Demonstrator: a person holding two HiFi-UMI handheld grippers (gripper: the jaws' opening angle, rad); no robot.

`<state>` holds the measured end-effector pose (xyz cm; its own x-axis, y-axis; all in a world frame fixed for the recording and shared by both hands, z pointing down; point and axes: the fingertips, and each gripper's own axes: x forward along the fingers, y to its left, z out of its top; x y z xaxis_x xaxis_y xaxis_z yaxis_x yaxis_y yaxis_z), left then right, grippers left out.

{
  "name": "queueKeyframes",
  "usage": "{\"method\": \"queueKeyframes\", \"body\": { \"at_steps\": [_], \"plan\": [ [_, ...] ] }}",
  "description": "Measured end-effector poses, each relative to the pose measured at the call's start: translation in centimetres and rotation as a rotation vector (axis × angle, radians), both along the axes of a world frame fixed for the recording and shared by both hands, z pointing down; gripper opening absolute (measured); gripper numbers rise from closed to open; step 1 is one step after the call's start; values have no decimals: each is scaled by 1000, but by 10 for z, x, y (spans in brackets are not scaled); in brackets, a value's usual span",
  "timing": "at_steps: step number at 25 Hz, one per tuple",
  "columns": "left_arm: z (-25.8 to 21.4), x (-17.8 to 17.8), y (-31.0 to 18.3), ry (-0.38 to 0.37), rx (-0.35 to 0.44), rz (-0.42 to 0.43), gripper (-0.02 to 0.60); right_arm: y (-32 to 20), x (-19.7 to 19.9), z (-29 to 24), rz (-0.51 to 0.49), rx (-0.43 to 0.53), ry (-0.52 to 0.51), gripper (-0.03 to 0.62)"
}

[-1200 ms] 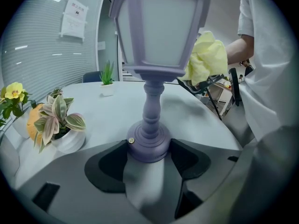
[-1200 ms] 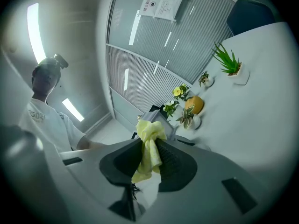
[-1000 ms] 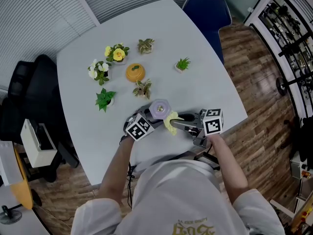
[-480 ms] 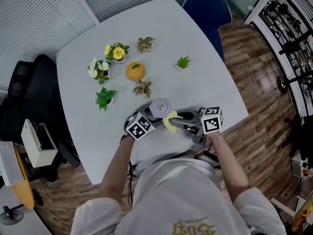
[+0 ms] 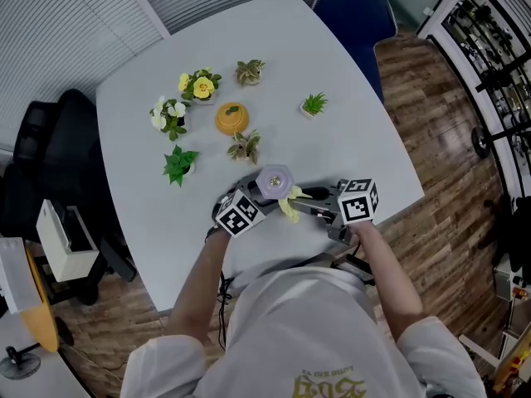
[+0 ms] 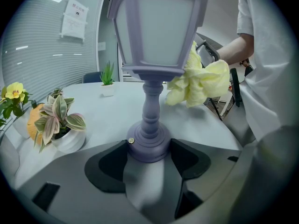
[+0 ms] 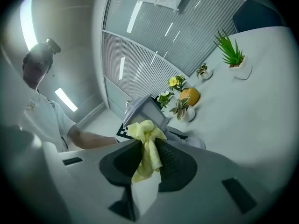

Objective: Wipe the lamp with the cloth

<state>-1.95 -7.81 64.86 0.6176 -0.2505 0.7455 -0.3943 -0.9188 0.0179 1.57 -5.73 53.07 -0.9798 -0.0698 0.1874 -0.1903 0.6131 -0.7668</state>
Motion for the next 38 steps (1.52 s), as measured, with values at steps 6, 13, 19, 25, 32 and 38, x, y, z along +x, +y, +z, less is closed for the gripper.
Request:
{"method": "queueKeyframes", "body": {
  "at_steps": [6, 13, 19, 25, 32, 38],
  "plan": [
    [0, 0, -1, 2, 5, -1, 299, 3, 0, -3, 4, -2, -1, 98],
    [-1, 1, 0, -1, 4, -2, 299, 12, -3, -11, -4, 0, -16, 98],
    [0, 0, 0, 0, 5, -2, 299, 24, -9, -13, -52, 59, 28, 98],
    [0, 0, 0, -1, 3, -6, 299, 28, -17, -12, -79, 150, 94, 98],
    [-1, 1, 1, -3, 3, -4, 299, 30, -24, -15, -107, 199, 118, 98],
    [-2, 0, 1, 1, 7, -3, 299, 27, -38, -17, -125, 233, 146, 98]
  ]
}}
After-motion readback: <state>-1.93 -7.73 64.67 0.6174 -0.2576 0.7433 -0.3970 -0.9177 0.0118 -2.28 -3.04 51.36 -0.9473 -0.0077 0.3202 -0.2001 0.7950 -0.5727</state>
